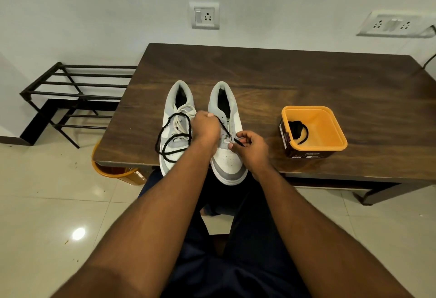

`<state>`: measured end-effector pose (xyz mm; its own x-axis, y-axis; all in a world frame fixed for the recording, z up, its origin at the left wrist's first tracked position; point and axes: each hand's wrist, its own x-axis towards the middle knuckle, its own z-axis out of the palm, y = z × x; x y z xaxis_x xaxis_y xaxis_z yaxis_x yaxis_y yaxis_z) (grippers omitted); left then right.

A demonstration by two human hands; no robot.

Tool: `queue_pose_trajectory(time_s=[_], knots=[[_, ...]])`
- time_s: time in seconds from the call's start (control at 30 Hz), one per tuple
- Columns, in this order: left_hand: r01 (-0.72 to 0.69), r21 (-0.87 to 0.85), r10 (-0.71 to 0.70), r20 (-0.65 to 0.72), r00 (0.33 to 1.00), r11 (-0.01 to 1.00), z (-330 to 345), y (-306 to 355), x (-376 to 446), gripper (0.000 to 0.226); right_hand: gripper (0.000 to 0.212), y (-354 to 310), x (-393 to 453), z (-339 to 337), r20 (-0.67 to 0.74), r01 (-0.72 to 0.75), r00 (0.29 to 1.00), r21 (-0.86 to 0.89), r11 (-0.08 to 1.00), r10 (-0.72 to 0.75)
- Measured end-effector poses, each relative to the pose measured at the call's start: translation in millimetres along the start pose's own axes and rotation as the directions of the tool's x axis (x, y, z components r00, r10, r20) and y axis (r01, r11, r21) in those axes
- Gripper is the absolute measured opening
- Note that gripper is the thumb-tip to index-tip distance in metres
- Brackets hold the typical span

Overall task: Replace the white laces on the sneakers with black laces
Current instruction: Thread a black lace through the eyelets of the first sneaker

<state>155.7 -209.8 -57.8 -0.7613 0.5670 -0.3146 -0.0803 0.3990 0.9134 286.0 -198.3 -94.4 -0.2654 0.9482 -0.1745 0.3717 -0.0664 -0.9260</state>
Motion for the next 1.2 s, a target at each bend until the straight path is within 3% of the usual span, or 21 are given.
queue_pose_trajectory(time_s=[0.27,0.37,0.43,0.5,0.6,0.67,0.77,0.9,1.0,1.07,1.13,1.2], knots=[[-0.055,-0.166,0.034,-0.123,0.992,0.985,-35,124,60,0.042,0.034,1,-1,-1,-0.002,-0.012,1.0,-0.024,1.0,0.012],[-0.149,-0.215,0.107,-0.196,0.975,0.965,-50,160,78,0.032,0.032,0,-1,-1,-0.004,-0.012,1.0,-0.035,0.999,0.012],[-0.224,-0.181,0.193,-0.173,0.966,0.958,-50,158,77,0.022,0.032,0,-1,-1,0.006,-0.016,1.0,-0.056,0.998,0.016],[-0.171,-0.145,0.164,-0.058,0.985,0.975,-45,136,67,0.022,0.031,-1,-1,-1,0.013,-0.022,1.0,-0.079,0.997,0.023],[-0.138,-0.087,0.145,0.075,0.987,0.987,-36,88,41,0.042,0.034,-1,1,1,0.003,-0.021,1.0,-0.11,0.994,0.022],[-0.256,0.08,0.245,0.122,0.962,0.963,-28,53,16,0.022,0.034,0,2,2,0.003,-0.022,1.0,-0.109,0.994,0.023],[-0.368,0.336,0.272,0.299,0.915,0.867,-18,7,-16,0.017,0.03,-2,2,0,0.02,0.014,1.0,-0.156,0.988,-0.011],[-0.443,0.669,0.18,0.427,0.886,0.596,-13,-13,-31,0.017,0.026,-9,3,-2,0.087,0.039,0.996,-0.279,0.959,-0.015],[-0.475,0.791,0.151,0.454,0.878,0.386,-6,-5,-36,0.018,0.028,-17,6,-3,0.103,-0.026,0.992,-0.353,0.935,0.067],[-0.487,0.802,0.14,0.469,0.872,0.347,-3,-1,-35,0.019,0.025,-26,4,-3,0.109,-0.046,0.989,-0.423,0.905,0.102],[-0.505,0.736,0.156,0.492,0.856,0.45,-7,-6,-28,0.024,0.028,-35,5,-3,0.111,-0.064,0.985,-0.482,0.874,0.133],[-0.481,0.53,0.207,0.495,0.844,0.698,-14,-21,-20,0.032,0.035,-39,7,-2,0.103,-0.135,0.974,-0.455,0.88,0.202]])
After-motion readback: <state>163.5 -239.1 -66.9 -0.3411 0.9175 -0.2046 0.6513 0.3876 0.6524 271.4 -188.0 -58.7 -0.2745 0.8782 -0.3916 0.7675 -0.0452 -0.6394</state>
